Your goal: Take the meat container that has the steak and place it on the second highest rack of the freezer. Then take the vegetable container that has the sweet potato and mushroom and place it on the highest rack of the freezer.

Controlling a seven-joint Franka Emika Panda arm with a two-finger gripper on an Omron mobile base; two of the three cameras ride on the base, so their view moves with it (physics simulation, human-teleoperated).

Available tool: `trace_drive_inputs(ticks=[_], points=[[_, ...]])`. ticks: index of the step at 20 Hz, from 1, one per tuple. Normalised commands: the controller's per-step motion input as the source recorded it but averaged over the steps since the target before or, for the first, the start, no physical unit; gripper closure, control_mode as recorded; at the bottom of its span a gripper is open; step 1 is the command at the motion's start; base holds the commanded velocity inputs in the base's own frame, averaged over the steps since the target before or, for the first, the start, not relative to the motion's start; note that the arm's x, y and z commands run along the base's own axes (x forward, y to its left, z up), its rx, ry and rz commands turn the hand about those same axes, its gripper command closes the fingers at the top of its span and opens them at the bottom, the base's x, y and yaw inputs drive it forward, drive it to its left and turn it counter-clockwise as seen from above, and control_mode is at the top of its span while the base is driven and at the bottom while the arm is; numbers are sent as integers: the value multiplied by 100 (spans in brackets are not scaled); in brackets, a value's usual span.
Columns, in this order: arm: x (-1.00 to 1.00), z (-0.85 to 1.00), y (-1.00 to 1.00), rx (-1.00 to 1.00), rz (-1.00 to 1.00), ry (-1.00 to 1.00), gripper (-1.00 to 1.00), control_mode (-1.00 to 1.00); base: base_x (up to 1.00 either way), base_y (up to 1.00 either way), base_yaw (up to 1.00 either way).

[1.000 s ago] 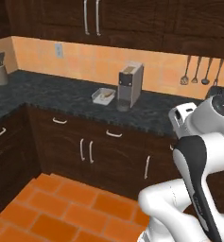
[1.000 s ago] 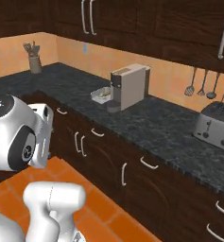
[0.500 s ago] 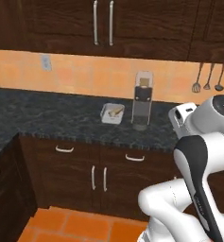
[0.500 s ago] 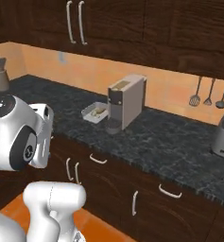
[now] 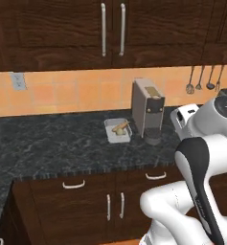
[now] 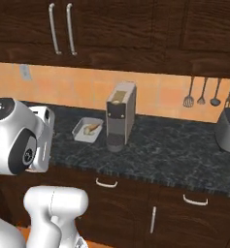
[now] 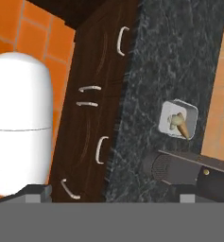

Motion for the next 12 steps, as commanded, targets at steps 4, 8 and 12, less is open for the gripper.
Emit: trace_drive_inputs(ticks=[4,8,12], points=[[0,0,0,0,0,0,-100,100,59,52,-40],[0,0,0,0,0,0,-100,100,53,45,-39],[1,0,3,0,-3,0,-100,-100,37,35,-26]])
